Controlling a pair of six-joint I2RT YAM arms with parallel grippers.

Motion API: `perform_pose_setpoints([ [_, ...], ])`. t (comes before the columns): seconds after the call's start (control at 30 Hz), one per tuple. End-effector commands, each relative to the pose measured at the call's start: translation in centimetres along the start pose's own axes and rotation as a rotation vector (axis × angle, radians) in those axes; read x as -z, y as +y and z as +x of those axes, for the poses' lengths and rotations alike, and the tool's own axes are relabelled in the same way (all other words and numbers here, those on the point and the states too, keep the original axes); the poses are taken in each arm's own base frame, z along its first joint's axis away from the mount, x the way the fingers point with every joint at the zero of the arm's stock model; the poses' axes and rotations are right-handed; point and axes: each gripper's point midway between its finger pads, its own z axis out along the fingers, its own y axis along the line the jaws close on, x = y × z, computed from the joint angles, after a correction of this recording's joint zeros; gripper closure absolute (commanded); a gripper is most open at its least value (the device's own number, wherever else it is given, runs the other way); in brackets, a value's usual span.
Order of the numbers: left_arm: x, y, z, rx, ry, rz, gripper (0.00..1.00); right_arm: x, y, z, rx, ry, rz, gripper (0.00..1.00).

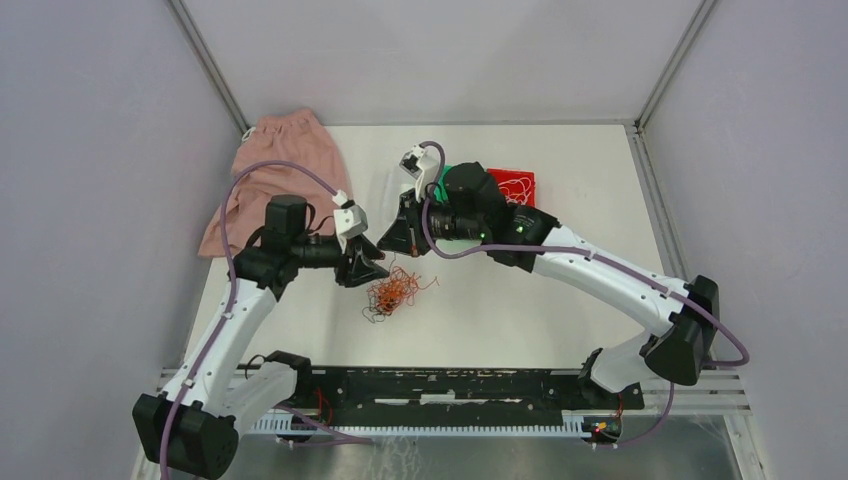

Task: Untangle the cables
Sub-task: Untie the cable.

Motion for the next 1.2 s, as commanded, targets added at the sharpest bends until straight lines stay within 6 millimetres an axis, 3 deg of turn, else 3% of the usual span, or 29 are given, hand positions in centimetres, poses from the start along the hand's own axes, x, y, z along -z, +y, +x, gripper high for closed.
perform_pose_setpoints([
  [0.0,-0.2,1.9,-3.0,0.007,-0.079,-0.080,0.60,1.1,2.6,-2.2,0.053,-0.058,-0.083,1.00],
  [0.07,0.0,2.2,-3.7,0.005,-0.083,-0.099,0.80,1.6,2.7,-2.3,0.066,-0.070,-0.084,1.00],
  [0.17,0.4,2.8,-4.4,-0.016,-0.081,-0.139,0.90,2.3,2.2,-2.1,0.089,-0.082,-0.056,1.00],
  [0.27,0.9,3.3,-5.1,-0.043,-0.082,-0.180,0.93,2.9,1.9,-2.1,0.097,-0.096,-0.050,0.93],
  [0.43,2.5,3.8,-8.5,-0.129,-0.120,-0.260,0.97,4.5,1.8,-2.4,0.102,-0.132,-0.049,0.53],
  [0.63,4.7,2.5,-13.3,-0.286,-0.180,-0.294,0.97,7.4,1.0,-2.9,0.106,-0.192,-0.035,0.41],
  [0.73,5.4,1.7,-14.8,-0.348,-0.199,-0.286,0.97,8.3,-0.5,-3.9,0.102,-0.236,0.018,0.36],
  [0.9,5.9,0.0,-16.6,-0.397,-0.238,-0.235,0.97,6.9,-1.3,-4.9,0.134,-0.223,0.002,0.33],
  [1.17,6.6,-0.6,-18.7,-0.432,-0.268,-0.233,0.97,3.0,1.8,-5.3,0.159,-0.219,-0.215,0.27],
])
